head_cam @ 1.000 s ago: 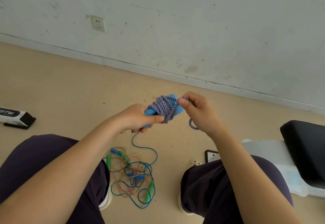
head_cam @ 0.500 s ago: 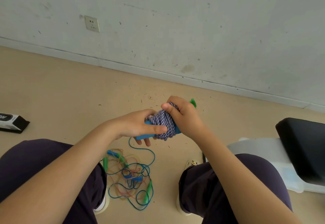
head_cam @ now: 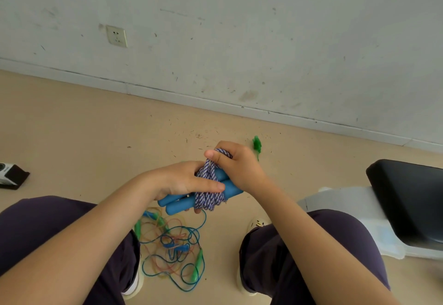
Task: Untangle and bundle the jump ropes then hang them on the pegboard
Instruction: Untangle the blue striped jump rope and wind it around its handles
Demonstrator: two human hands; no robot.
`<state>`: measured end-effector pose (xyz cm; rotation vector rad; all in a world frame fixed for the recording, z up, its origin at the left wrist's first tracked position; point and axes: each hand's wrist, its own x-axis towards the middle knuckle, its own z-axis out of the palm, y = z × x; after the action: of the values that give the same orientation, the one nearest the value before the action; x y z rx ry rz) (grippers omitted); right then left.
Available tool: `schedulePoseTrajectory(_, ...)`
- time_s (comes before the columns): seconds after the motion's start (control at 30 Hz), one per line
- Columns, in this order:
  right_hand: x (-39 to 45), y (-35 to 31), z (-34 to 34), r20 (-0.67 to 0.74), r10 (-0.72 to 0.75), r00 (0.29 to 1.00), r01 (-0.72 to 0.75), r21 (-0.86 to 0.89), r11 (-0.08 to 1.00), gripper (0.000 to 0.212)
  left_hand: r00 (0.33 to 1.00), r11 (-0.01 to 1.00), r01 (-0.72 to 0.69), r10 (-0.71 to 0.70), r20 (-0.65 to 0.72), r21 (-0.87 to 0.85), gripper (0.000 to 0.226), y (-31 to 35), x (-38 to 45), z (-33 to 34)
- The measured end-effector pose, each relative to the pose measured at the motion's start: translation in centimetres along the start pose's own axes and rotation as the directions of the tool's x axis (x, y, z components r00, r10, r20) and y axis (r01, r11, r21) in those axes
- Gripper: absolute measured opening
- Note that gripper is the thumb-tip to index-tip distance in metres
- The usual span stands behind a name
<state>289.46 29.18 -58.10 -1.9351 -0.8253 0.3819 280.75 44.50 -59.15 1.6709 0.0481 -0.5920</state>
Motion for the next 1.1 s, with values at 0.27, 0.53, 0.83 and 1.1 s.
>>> schedulePoseTrajectory(0.27, 0.7, 0.8, -1.5, -0.161, 0.108, 0.981, -0.108, 0.008, 0.994, 0.048, 0.964, 0.994, -0.047, 0.072, -0.257, 0.101, 0.056, 0.2, -0.2, -0.6)
schedulePoseTrajectory(0.53, 0.7, 1.5, -4.4, -0.026, 0.261, 0.965, -0.204, 0.546, 0.812, 0.039, 0.933, 0.97, 0.007, 0.081, -0.352, 0.242, 0.04, -0.7, -0.2, -1.7)
schedulePoseTrajectory(0.83, 0.8, 0.7, -2.8, 0.077, 0.165, 0.983, -0.139, 0.903, 0.406, 0.032, 0.929, 0.955, 0.037, 0.077, -0.363, 0.295, 0.038, -1.0, 0.2, -1.4)
schedulePoseTrajectory(1.1, 0.9, -0.1, -2.7, 0.19, 0.109, 0.976, -0.219, 0.873, 0.437, 0.007, 0.926, 0.907, 0.083, 0.082, -0.368, 0.413, 0.04, -1.1, 0.6, -1.2)
